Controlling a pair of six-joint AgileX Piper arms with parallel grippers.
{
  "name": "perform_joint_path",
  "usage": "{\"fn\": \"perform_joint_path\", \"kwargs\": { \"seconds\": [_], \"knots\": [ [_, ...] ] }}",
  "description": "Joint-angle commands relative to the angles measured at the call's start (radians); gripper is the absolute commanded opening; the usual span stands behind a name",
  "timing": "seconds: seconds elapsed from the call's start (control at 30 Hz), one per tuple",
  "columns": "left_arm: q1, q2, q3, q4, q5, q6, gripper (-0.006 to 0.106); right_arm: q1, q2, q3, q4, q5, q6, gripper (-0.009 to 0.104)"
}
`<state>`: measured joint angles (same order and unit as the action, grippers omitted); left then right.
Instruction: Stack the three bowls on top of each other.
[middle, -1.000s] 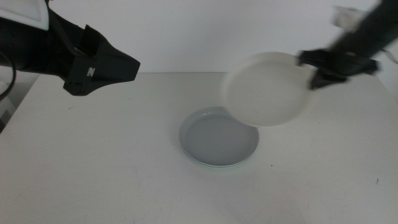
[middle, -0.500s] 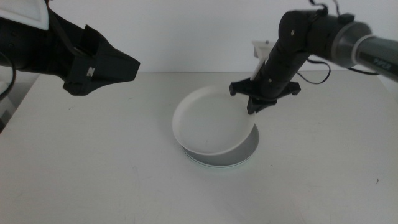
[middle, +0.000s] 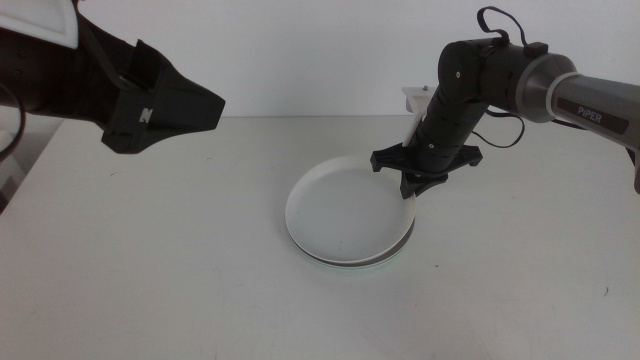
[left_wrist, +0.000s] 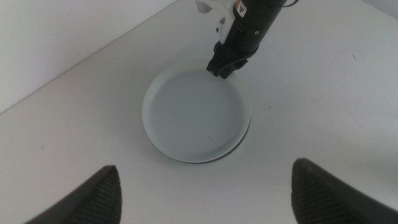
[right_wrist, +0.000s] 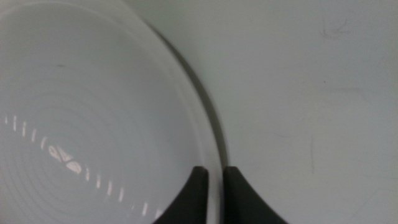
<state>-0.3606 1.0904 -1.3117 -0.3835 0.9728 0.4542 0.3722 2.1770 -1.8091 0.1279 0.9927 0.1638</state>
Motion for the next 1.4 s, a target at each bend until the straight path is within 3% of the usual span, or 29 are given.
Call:
{"fn": "perform_joint_path", "kwargs": {
  "seconds": [0.0,0.23,0.37,0.5,0.73,0.83,0.93,1.07,1.17,1.37],
  "knots": [
    [0.001,-0.020,-0.022,-0.022,-0.056,-0.012,0.105,0.000,-0.063,-0.033,-0.014,-0.015,-0.002,0.014],
    [0.001,-0.020,-0.022,-0.022,-0.056,-0.012,0.105,0.000,-0.086,-0.035,-0.011,0.002,-0.002,0.047],
    [0.001,-0.020,-0.022,-0.022,-0.056,-0.012,0.105,-0.002,-0.141,-0.046,-0.013,0.009,-0.049,0.058],
    [0.001,-0.020,-0.022,-0.022,-0.056,-0.012,0.105,-0.028,-0.225,-0.046,0.003,0.001,-0.092,0.059],
    [0.001,-0.020,-0.022,-0.022,-0.056,-0.012,0.105,-0.117,-0.364,-0.046,0.115,0.058,-0.184,0.059],
    [0.001,-0.011,-0.022,-0.009,-0.125,-0.001,0.105,-0.163,-0.422,-0.044,0.128,0.084,-0.220,0.059],
    [0.022,0.027,-0.024,0.088,-0.163,-0.069,0.105,-0.204,-0.484,-0.041,0.121,0.104,-0.230,0.059],
    [0.166,0.077,-0.024,0.183,-0.187,-0.273,0.105,-0.242,-0.572,-0.007,0.062,0.109,-0.240,0.059],
    [0.286,0.072,-0.022,0.174,-0.171,-0.280,0.105,-0.280,-0.677,0.100,0.002,0.048,-0.253,0.059],
    [0.351,-0.044,0.118,0.126,-0.298,-0.233,0.105,-0.350,-0.921,0.379,-0.006,-0.236,-0.256,0.059]
  ]
}}
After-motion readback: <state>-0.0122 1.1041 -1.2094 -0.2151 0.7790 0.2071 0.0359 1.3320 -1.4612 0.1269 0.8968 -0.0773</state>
